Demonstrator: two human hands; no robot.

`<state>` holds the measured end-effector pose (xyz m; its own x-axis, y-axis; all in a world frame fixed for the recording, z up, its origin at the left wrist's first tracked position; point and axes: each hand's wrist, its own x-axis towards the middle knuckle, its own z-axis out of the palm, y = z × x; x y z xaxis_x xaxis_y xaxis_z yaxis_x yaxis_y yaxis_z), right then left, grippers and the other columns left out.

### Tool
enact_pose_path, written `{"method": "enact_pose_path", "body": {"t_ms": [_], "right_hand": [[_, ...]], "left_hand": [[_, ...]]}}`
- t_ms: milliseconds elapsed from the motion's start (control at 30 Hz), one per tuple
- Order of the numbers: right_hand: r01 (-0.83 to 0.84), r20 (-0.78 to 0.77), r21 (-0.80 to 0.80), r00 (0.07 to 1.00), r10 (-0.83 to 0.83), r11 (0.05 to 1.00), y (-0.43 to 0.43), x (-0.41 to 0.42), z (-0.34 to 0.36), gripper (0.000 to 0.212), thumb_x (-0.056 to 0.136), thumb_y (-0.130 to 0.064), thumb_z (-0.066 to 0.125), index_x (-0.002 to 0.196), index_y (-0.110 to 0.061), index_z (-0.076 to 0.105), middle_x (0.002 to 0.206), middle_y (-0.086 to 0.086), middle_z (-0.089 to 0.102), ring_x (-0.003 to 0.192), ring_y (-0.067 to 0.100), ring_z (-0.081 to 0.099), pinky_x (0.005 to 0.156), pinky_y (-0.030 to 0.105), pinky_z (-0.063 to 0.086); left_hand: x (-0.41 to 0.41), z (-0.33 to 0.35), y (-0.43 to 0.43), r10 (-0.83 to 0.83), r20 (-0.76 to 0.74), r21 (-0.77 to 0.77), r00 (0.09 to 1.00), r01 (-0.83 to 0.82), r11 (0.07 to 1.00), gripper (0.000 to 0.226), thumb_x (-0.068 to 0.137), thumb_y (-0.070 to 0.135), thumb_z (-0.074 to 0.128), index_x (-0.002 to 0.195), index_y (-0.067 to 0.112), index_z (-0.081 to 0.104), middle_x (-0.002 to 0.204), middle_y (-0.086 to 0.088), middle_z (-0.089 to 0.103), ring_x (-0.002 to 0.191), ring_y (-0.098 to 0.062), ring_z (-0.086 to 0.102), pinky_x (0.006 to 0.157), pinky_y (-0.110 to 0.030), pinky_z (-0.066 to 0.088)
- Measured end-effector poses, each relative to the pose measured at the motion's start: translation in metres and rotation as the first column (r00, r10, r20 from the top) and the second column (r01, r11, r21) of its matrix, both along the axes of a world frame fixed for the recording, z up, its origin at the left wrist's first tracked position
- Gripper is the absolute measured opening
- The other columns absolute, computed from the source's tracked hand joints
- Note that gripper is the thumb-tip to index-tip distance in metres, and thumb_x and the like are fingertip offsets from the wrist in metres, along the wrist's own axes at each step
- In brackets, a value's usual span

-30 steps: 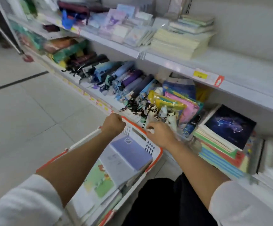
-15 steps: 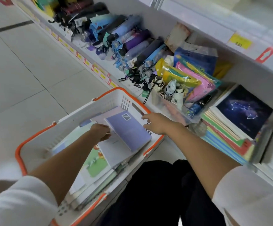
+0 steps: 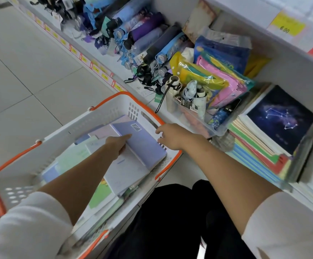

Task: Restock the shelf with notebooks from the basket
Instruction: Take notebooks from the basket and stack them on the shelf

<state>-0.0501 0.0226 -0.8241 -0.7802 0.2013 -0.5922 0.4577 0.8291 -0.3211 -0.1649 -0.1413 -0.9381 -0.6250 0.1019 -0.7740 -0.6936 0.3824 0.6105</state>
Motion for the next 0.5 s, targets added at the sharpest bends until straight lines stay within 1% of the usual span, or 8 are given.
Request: {"method": "enact_pose_path", "body": {"t_ms": [67,133,200,267,300,367,433,500], "right_hand": [[0.004,-0.005,0.004,1.000,-0.004,1.000,0.000,0.000,0.001,0.046,0.100,-0.024,0.049,0.144,-0.016,0.041,0.144,0.011,0.046,0.129,0.028,0.047,0.104,0.039,0.043],[0.001,-0.006,0.002,1.000,-0.001,1.000,-0.002,0.000,0.003,0.046,0.100,-0.024,0.050,0.144,-0.015,0.042,0.143,0.012,0.047,0.127,0.029,0.048,0.103,0.039,0.043],[0.002,-0.025,-0.007,1.000,-0.002,1.000,-0.004,0.000,0.008,0.045,0.099,-0.024,0.050,0.143,-0.015,0.043,0.142,0.012,0.048,0.122,0.030,0.052,0.101,0.041,0.045],[0.011,-0.053,-0.010,0.999,-0.011,1.000,-0.007,0.000,0.013,0.045,0.099,-0.021,0.050,0.143,-0.015,0.043,0.142,0.012,0.048,0.121,0.030,0.053,0.100,0.040,0.046],[0.021,-0.061,-0.014,0.998,-0.022,1.000,-0.008,0.000,0.016,0.045,0.099,-0.020,0.050,0.144,-0.015,0.042,0.144,0.012,0.046,0.123,0.030,0.052,0.099,0.039,0.047],[0.056,-0.073,-0.041,0.996,-0.059,0.998,-0.012,0.000,0.020,0.047,0.099,-0.019,0.050,0.145,-0.014,0.039,0.149,0.012,0.040,0.121,0.028,0.051,0.091,0.035,0.048],[0.087,-0.083,-0.064,0.992,-0.092,0.994,-0.016,0.001,0.025,0.048,0.098,-0.023,0.051,0.143,-0.011,0.040,0.147,0.012,0.042,0.106,0.025,0.052,0.083,0.033,0.046],[0.093,-0.074,-0.065,0.993,-0.097,0.994,-0.023,0.005,0.028,0.051,0.095,-0.031,0.057,0.138,-0.007,0.042,0.139,0.014,0.049,0.107,0.028,0.056,0.089,0.037,0.048]], "left_hand": [[0.000,0.002,0.013,0.018,0.003,0.112,1.000,-0.018,0.994,0.022,0.086,0.012,0.071,0.094,0.002,0.054,0.087,-0.017,0.057,0.077,-0.027,0.058,0.073,-0.035,0.052],[0.003,0.005,0.019,0.051,-0.009,0.150,0.999,-0.049,0.987,0.021,0.090,0.000,0.062,0.107,0.000,0.049,0.104,-0.020,0.055,0.093,-0.033,0.057,0.082,-0.043,0.053],[0.005,0.007,0.014,0.078,-0.017,0.152,0.997,-0.074,0.986,0.023,0.089,-0.009,0.055,0.111,-0.002,0.051,0.107,-0.021,0.054,0.094,-0.034,0.055,0.084,-0.045,0.053],[0.004,0.010,-0.003,0.079,-0.012,0.181,0.997,-0.075,0.981,0.028,0.088,-0.012,0.053,0.114,-0.002,0.055,0.106,-0.020,0.056,0.087,-0.032,0.055,0.080,-0.043,0.053],[0.002,0.011,-0.015,0.058,-0.005,0.217,0.998,-0.055,0.975,0.028,0.089,-0.011,0.053,0.115,0.000,0.055,0.107,-0.020,0.057,0.085,-0.030,0.056,0.077,-0.041,0.053],[-0.002,0.016,-0.039,-0.030,0.020,0.338,0.999,0.022,0.941,0.028,0.093,-0.003,0.052,0.120,0.004,0.055,0.114,-0.019,0.059,0.090,-0.028,0.059,0.075,-0.037,0.058],[-0.008,0.027,-0.059,-0.120,0.025,0.448,0.992,0.096,0.889,0.028,0.097,0.005,0.048,0.123,0.008,0.056,0.114,-0.012,0.064,0.092,-0.022,0.067,0.073,-0.029,0.060],[-0.013,0.041,-0.070,-0.161,0.031,0.498,0.986,0.125,0.858,0.023,0.098,0.008,0.046,0.115,0.013,0.061,0.104,-0.005,0.072,0.083,-0.015,0.072,0.070,-0.026,0.060]]}}
